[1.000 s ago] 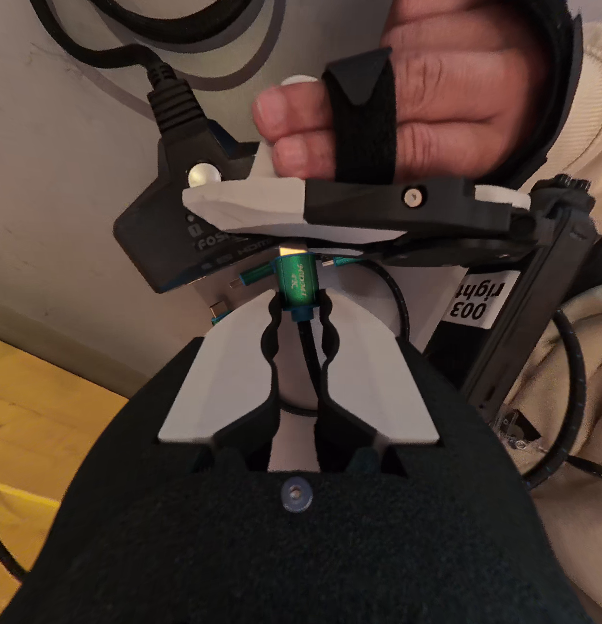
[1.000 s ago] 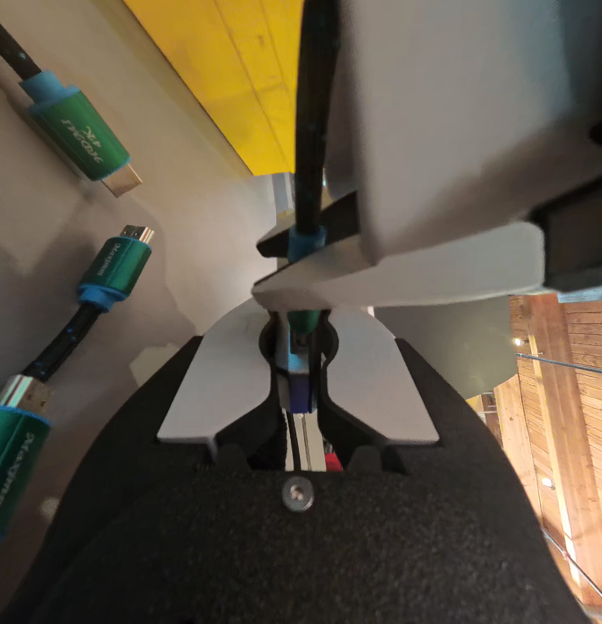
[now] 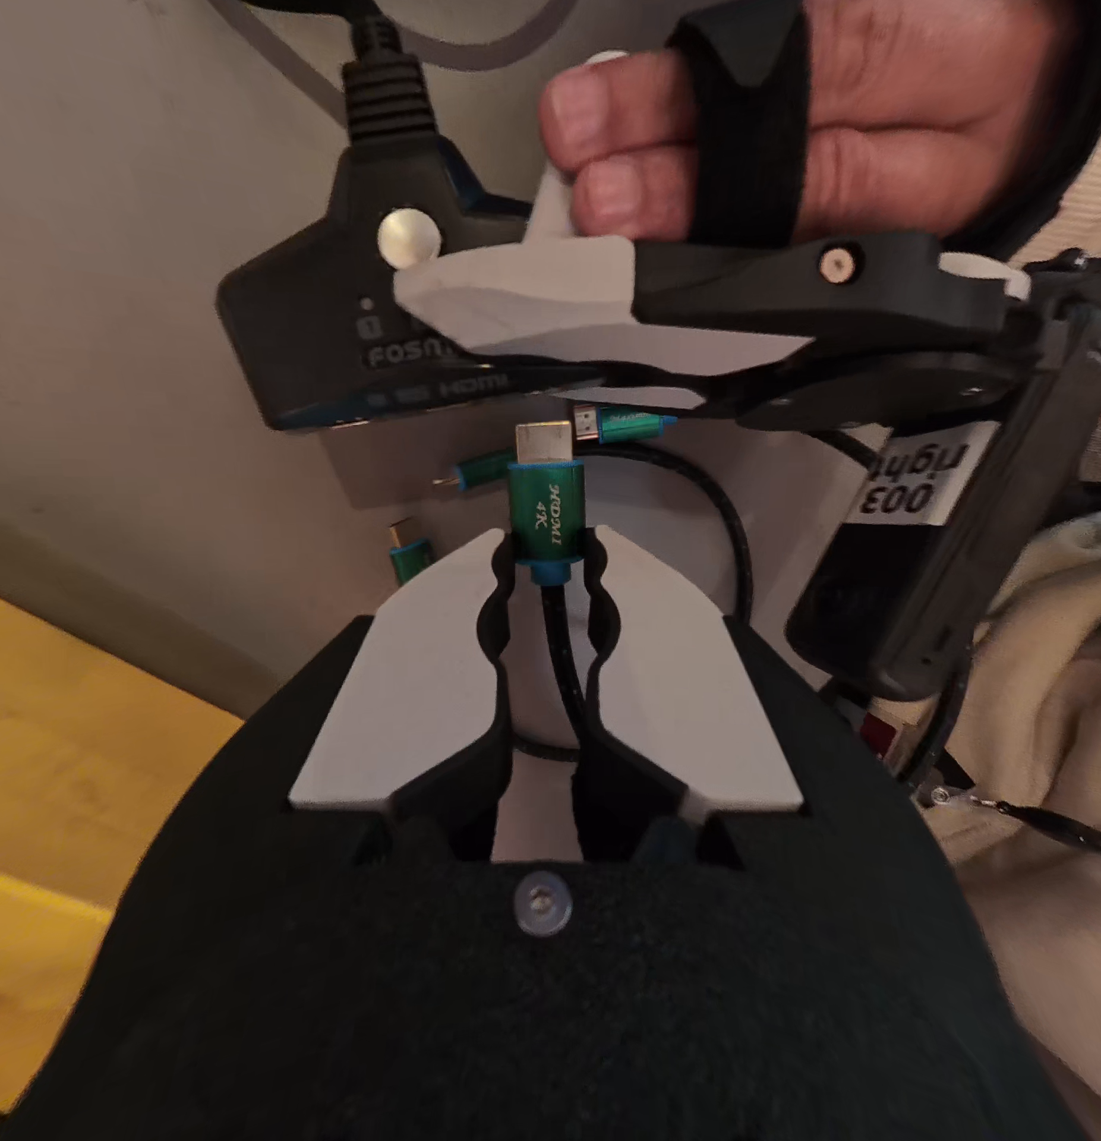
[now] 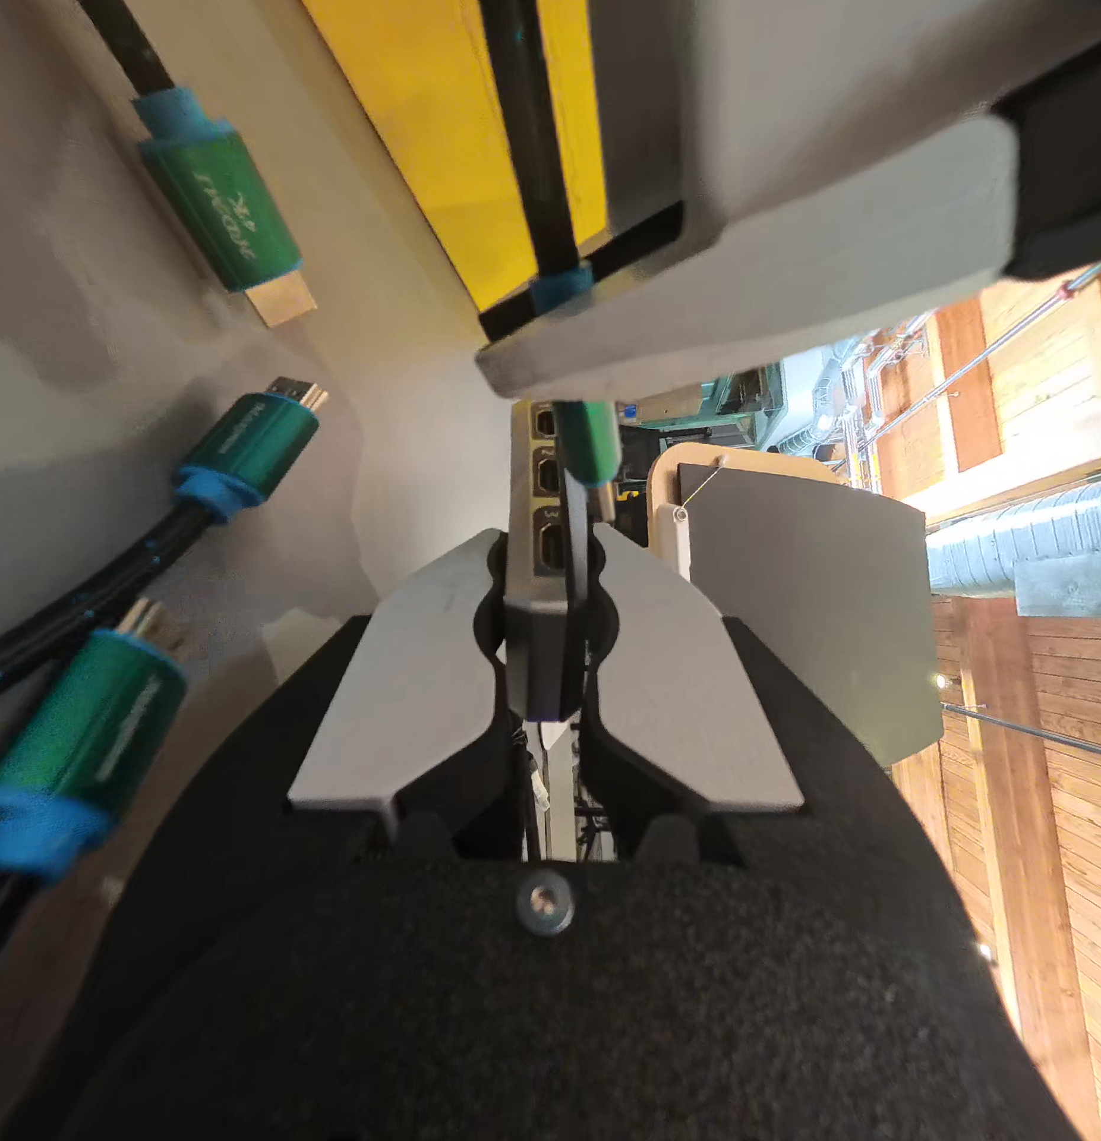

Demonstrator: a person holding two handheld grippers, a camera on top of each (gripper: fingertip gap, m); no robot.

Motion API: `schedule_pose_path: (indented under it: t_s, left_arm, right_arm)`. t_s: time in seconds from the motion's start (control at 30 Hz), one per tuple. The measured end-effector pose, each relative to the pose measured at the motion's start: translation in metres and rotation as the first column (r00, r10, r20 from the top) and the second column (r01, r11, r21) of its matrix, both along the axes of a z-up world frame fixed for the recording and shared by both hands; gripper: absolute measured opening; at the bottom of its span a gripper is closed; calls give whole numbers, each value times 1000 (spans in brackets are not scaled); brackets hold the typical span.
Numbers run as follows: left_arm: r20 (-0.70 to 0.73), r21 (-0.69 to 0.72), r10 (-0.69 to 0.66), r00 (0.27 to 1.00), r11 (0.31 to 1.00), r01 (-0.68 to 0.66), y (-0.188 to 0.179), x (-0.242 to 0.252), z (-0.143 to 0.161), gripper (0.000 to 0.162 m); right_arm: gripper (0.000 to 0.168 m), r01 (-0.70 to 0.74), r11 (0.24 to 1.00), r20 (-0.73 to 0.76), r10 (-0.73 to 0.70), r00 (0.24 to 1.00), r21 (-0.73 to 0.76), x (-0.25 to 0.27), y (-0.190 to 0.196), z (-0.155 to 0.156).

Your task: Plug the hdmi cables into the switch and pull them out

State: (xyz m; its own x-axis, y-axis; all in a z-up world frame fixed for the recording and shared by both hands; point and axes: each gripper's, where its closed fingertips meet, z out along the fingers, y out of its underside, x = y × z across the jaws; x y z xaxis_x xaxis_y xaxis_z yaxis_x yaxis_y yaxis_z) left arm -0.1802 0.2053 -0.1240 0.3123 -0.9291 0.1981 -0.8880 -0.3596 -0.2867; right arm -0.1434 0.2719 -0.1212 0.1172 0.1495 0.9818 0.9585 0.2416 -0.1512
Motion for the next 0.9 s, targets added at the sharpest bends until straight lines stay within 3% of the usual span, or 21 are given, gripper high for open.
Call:
schedule_pose_path:
  t_s: [0.03,0.37,0.9]
  left_arm:
    - [-3,-10,-21,1000,1000,21,-4,1,-2,21]
    - [-49,-42,-19,999,999,17,2,4,-11,21]
    - [-108,22,0,994,1000,2,7,4,-14,21]
  right_arm:
    - [21,2,1000,6,-2,1000,1,0,0,-1]
    - [21,2,1000,32,-2,999,17,-2,-1,-1]
    - [22,38,999,81,-40,996,20,0,2,-7]
